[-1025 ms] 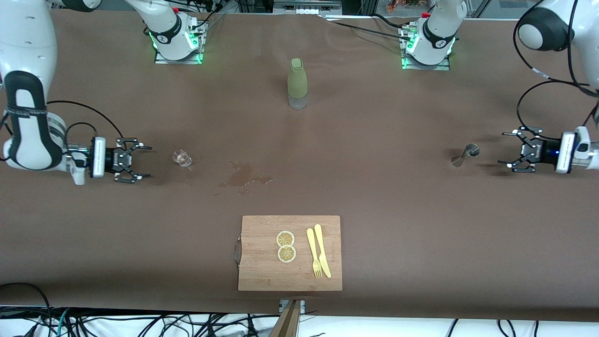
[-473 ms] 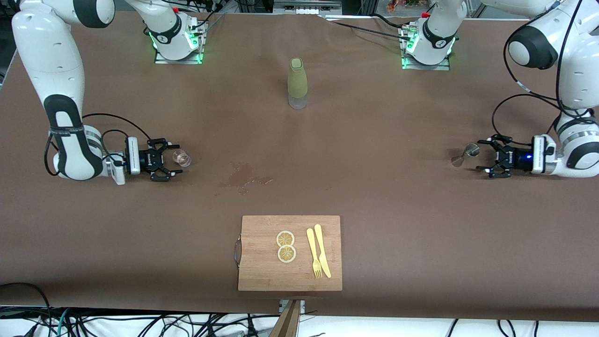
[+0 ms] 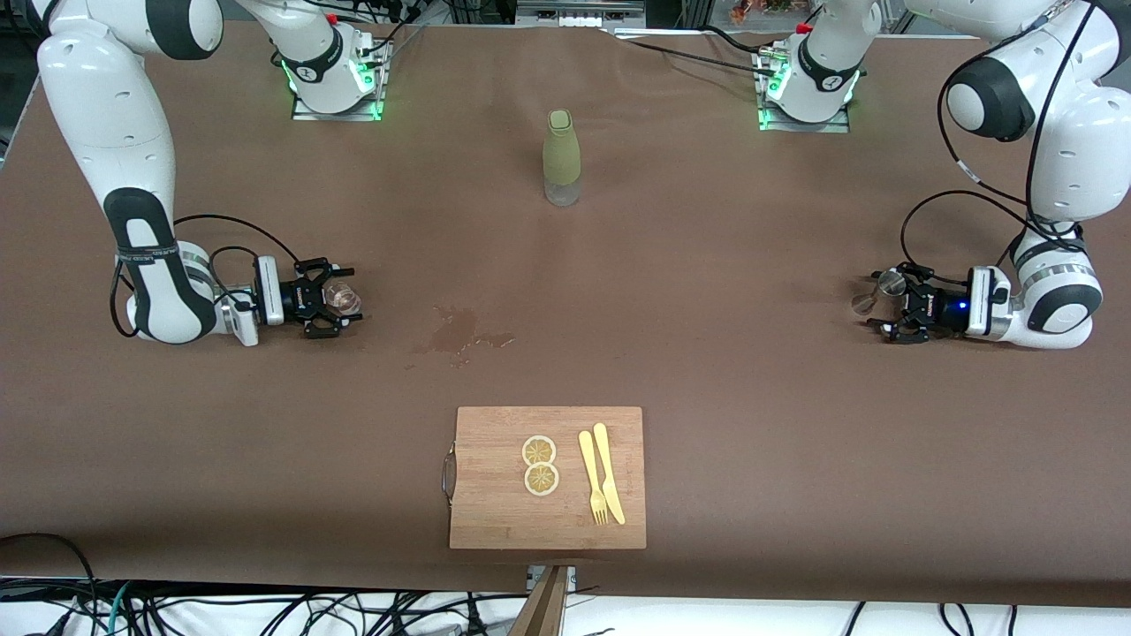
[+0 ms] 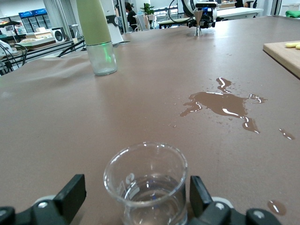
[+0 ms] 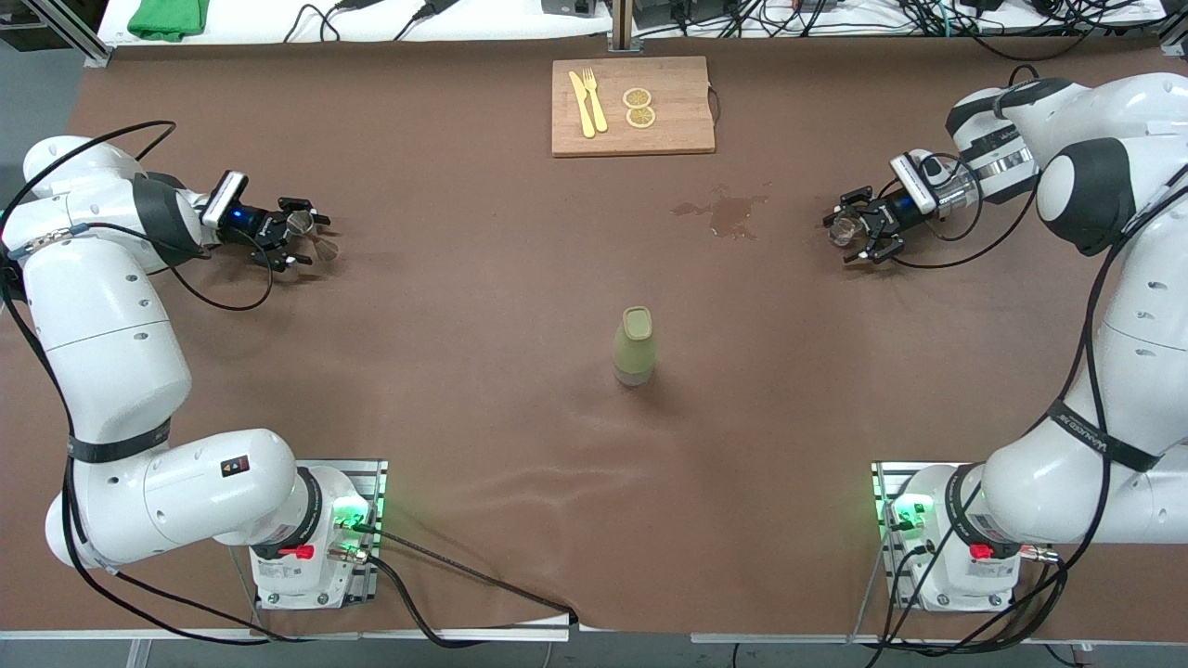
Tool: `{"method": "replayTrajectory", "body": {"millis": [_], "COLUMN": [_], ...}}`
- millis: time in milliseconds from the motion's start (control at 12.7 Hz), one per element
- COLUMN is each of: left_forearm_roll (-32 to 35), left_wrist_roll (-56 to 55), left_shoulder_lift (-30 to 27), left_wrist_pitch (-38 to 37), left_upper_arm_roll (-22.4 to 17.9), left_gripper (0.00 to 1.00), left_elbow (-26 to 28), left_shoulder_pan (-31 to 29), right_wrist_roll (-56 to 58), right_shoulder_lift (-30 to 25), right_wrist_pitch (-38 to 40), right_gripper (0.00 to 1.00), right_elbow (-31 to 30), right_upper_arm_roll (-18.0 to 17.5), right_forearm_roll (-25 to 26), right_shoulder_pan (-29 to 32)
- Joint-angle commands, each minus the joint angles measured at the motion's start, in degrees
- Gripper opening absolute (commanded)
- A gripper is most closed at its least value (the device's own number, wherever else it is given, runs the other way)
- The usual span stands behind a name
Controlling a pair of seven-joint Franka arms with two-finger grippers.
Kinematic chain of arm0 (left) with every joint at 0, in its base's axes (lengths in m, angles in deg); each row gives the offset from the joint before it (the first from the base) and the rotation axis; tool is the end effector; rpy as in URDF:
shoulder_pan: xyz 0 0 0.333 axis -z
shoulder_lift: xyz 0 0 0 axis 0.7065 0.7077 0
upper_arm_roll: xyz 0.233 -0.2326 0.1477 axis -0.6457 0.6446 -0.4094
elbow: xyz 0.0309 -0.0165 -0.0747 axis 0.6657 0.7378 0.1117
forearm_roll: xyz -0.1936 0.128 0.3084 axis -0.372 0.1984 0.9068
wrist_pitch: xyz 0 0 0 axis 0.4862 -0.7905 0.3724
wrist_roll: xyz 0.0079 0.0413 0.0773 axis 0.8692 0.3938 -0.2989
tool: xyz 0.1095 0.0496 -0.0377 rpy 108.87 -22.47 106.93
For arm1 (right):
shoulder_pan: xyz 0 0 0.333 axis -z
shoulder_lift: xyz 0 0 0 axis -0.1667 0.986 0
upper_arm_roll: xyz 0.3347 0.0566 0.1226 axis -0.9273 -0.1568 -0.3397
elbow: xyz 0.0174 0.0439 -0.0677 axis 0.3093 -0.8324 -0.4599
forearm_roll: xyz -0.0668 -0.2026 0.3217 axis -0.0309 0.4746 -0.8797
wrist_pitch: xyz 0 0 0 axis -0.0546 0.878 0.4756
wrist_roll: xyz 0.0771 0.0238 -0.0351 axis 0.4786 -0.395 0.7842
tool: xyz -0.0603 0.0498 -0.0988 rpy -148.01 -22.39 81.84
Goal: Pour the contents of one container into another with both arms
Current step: 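Grasp the glass cup with the right gripper while the left gripper grasps the jigger, then lift the glass cup with the right gripper while the left gripper lifts the jigger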
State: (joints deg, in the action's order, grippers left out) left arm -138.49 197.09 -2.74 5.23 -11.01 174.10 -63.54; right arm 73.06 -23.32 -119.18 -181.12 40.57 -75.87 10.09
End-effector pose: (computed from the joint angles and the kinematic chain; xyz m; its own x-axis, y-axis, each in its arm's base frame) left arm 0.5530 0.2099 0.0740 0.0960 -0.1208 0.9880 -0.9790 0.1681 0.1157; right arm 0.5637 -0.0059 0.1055 0.0095 0.4045 0.9145 0.9582 0.2578 -0.1240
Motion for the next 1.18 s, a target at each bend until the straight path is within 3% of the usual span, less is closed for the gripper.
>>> {"method": "replayTrajectory", "body": {"millis": [0,79,158,237,394,473,552,631,710,1104], "left_forearm_roll": [-1.06,-0.71,-0.62,-0.62,-0.62,-0.62,-0.62,-0.62,-0.62,-1.5], "left_wrist_roll": [4.88,4.97,4.97,4.36,4.62,4.62,4.19,4.7,4.8,1.21], "left_shoulder_lift": [-0.43,-0.43,-0.43,-0.51,-0.51,-0.6,-0.6,-0.6,-0.6,-1.57], "left_wrist_pitch": [1.15,0.97,0.89,0.8,0.1,0.01,-0.08,-0.08,-0.08,0.01], "left_upper_arm_roll": [-0.85,-0.94,-1.2,-1.38,-1.47,-1.81,-2.43,-2.52,-2.52,-1.91], "left_gripper": [1.0,0.98,0.79,0.65,0.54,0.42,0.22,0.16,0.0,0.0], "left_elbow": [1.59,1.59,1.59,1.5,1.5,1.24,1.24,1.24,1.15,0.36], "left_shoulder_pan": [0.66,0.66,0.66,0.66,0.66,0.66,0.66,0.66,0.66,3.46], "right_wrist_roll": [1.42,1.42,1.42,1.33,1.51,1.51,1.51,1.51,1.51,-0.16], "right_shoulder_lift": [0.73,0.73,0.82,0.82,1.0,1.08,1.08,1.0,0.99,0.38], "right_wrist_pitch": [0.99,0.99,0.9,0.99,1.08,1.25,1.34,1.34,1.43,2.75], "right_gripper": [0.8,0.67,0.54,0.53,0.41,0.33,0.29,0.28,0.24,0.16], "right_elbow": [0.23,0.23,0.31,0.31,0.75,0.75,0.67,0.75,0.75,1.8], "right_upper_arm_roll": [-0.4,-0.57,-0.57,-0.57,-0.57,-0.57,-0.66,-0.66,-0.66,-0.92], "right_forearm_roll": [-1.43,-1.86,-1.96,-2.04,-3.8,-3.89,-3.89,-3.98,-3.98,-4.94], "right_shoulder_pan": [0.47,0.39,0.39,0.47,0.47,0.47,0.47,0.47,0.47,0.47]}}
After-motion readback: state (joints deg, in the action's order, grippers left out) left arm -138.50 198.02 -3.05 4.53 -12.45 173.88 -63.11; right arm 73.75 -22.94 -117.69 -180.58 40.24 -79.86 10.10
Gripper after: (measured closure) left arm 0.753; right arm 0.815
